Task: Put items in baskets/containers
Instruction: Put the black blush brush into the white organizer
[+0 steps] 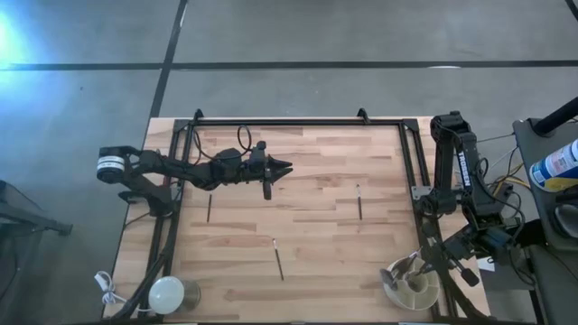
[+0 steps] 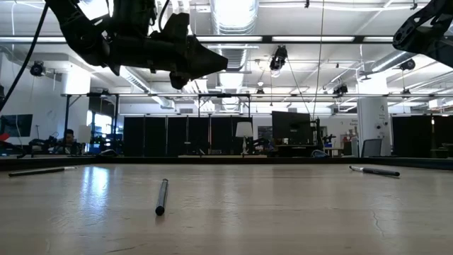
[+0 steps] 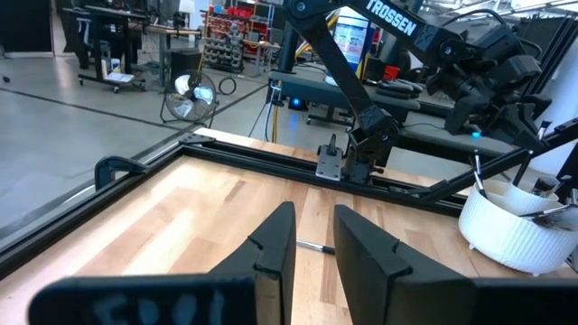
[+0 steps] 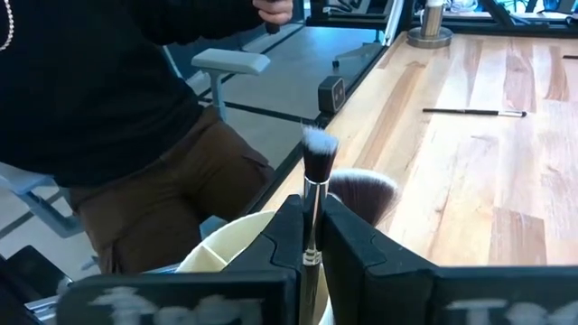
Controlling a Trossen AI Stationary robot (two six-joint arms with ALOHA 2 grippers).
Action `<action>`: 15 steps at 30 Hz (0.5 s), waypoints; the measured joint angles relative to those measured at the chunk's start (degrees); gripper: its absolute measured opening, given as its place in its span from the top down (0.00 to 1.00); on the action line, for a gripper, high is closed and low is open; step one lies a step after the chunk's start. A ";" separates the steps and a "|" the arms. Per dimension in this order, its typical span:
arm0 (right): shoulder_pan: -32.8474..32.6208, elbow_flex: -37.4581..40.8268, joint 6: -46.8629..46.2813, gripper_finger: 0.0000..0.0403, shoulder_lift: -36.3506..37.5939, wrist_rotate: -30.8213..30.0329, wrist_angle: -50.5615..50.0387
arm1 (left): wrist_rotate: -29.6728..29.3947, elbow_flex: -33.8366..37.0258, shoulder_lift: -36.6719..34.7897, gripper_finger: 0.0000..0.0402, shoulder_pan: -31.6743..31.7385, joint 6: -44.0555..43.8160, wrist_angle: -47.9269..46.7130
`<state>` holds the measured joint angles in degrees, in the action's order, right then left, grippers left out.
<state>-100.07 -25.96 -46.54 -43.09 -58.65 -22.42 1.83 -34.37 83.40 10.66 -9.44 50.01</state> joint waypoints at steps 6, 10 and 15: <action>0.00 0.16 -1.06 0.85 0.00 0.04 -0.04 | 0.00 -0.17 0.00 0.82 0.00 -0.05 0.09; -0.07 0.16 -1.08 0.79 0.02 0.04 -0.02 | 0.02 -0.17 0.00 0.82 0.00 -0.98 0.06; -0.04 0.10 -1.40 0.76 0.66 0.17 0.57 | 0.02 -0.17 0.00 0.82 0.10 -0.38 0.06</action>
<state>-100.12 -25.86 -47.94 -42.43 -58.48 -21.85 1.85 -34.54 83.40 10.75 -9.82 50.06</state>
